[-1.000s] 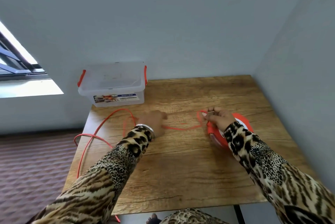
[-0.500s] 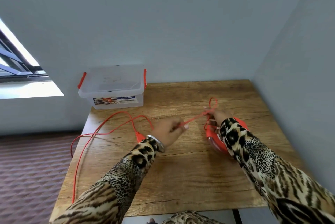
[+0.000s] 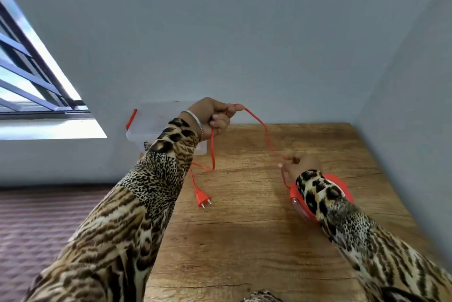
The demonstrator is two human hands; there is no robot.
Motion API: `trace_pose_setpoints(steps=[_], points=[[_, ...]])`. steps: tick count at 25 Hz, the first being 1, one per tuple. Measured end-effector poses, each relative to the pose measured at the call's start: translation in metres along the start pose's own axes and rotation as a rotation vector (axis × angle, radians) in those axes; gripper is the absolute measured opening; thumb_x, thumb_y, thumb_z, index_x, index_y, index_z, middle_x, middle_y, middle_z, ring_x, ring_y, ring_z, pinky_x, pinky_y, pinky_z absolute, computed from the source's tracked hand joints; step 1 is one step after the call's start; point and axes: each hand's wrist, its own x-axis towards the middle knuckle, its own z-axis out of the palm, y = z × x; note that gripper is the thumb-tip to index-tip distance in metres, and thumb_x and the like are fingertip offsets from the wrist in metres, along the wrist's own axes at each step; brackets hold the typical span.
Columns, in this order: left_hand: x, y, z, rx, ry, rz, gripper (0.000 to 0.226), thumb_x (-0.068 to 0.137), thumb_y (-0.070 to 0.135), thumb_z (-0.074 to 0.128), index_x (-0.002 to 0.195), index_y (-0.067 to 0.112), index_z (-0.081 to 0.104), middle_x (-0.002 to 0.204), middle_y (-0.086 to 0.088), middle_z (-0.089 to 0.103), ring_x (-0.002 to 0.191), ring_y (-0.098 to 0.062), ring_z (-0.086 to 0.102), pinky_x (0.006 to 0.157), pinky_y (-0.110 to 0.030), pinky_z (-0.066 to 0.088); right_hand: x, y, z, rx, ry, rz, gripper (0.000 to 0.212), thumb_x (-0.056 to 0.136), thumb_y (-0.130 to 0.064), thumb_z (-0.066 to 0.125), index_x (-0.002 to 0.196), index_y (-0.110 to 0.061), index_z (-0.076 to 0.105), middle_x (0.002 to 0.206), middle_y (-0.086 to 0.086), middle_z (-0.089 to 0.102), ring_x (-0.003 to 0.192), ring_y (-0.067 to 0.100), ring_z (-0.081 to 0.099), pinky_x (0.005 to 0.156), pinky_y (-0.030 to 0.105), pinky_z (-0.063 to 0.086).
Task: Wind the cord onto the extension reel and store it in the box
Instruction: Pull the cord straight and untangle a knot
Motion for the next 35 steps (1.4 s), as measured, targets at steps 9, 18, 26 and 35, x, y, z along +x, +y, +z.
trace_pose_setpoints(steps=[9, 18, 26, 35], points=[[0.001, -0.020, 0.017, 0.086, 0.010, 0.048, 0.024, 0.099, 0.003, 0.032, 0.112, -0.007, 0.050, 0.101, -0.017, 0.063, 0.074, -0.015, 0.063, 0.058, -0.020, 0.056, -0.071, -0.087, 0.062, 0.472, -0.701, -0.381, 0.008, 0.092, -0.010, 0.054, 0.097, -0.012, 0.059, 0.089, 0.007, 0.066, 0.068, 0.010, 0.064, 0.064, 0.024, 0.054], [-0.055, -0.053, -0.125, 1.009, 0.119, 0.048, 0.079, 0.094, 0.062, 0.018, 0.059, 0.012, 0.067, 0.062, -0.014, 0.067, 0.051, -0.019, 0.057, 0.058, -0.026, 0.042, 0.017, -0.129, -0.025, 1.458, -0.313, 0.112, 0.015, 0.092, -0.005, 0.054, 0.078, 0.001, 0.056, 0.063, 0.014, 0.068, 0.056, 0.018, 0.068, 0.051, 0.023, 0.056], [-0.071, -0.026, -0.128, 0.453, 0.223, 0.276, 0.028, 0.100, 0.011, 0.036, 0.091, 0.005, 0.062, 0.059, -0.001, 0.040, 0.042, -0.008, 0.035, 0.040, -0.018, 0.031, 0.048, -0.090, -0.041, 1.386, -0.093, 0.289, 0.013, 0.087, 0.013, 0.051, 0.096, 0.005, 0.054, 0.087, 0.018, 0.058, 0.071, 0.022, 0.064, 0.058, 0.024, 0.058], [-0.033, -0.012, -0.001, 0.335, -0.074, 0.057, 0.034, 0.093, -0.004, 0.023, 0.099, 0.003, 0.055, 0.075, 0.000, 0.048, 0.045, -0.003, 0.041, 0.043, -0.014, 0.033, -0.095, -0.098, 0.088, 0.317, -0.925, -0.209, 0.045, 0.080, -0.016, 0.072, 0.119, -0.019, 0.049, 0.107, -0.001, 0.054, 0.087, 0.011, 0.060, 0.059, 0.019, 0.055]])
